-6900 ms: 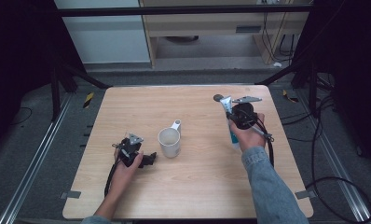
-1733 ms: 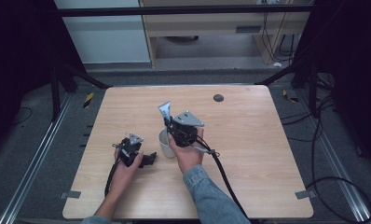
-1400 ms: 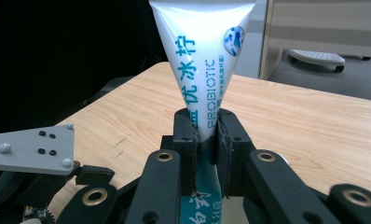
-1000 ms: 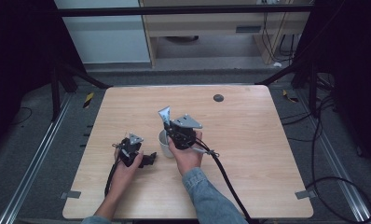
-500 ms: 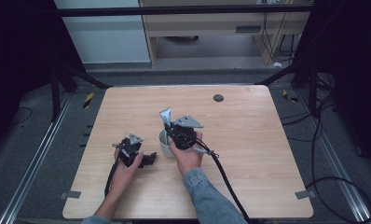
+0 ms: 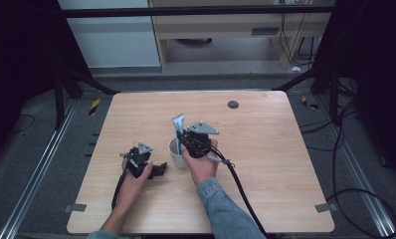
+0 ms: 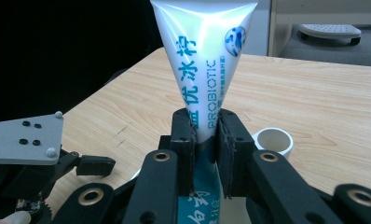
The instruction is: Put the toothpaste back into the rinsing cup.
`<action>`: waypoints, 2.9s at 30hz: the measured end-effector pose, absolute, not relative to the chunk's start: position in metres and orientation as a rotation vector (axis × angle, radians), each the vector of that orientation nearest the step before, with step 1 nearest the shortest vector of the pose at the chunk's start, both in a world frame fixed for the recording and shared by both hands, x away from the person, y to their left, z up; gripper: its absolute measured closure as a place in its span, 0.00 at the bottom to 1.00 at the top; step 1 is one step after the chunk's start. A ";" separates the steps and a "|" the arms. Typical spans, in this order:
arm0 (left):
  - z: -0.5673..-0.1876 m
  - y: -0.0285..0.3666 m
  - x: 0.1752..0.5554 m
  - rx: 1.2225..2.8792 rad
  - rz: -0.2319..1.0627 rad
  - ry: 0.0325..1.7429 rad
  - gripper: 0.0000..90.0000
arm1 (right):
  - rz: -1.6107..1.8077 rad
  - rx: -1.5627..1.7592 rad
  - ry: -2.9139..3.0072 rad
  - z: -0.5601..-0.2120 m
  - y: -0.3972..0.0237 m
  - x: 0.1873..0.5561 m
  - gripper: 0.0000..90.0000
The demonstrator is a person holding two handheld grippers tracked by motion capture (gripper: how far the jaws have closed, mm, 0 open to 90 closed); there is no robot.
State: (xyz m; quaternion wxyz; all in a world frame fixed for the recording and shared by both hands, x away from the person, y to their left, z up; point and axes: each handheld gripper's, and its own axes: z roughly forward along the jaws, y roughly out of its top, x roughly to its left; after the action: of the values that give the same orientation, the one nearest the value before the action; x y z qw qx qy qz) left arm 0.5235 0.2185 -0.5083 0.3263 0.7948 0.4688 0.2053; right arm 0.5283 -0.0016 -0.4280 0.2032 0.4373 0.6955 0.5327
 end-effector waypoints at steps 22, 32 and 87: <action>-0.508 0.219 0.524 2.083 0.538 1.228 0.00 | 1.475 1.211 1.948 -0.428 -0.001 0.525 0.72; -0.509 0.218 0.524 2.075 0.538 1.231 0.00 | 1.428 1.182 1.981 -0.425 -0.002 0.520 0.60; -0.508 0.218 0.523 2.081 0.537 1.229 0.00 | 1.196 0.935 2.210 -0.395 -0.051 0.519 0.11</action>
State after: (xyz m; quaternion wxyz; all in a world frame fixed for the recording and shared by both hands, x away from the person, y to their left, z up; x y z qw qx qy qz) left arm 0.5235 0.2185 -0.5084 0.3266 0.7944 0.4693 0.2051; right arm 0.5194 -0.0505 -0.3951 0.2280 0.3396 0.8026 0.4341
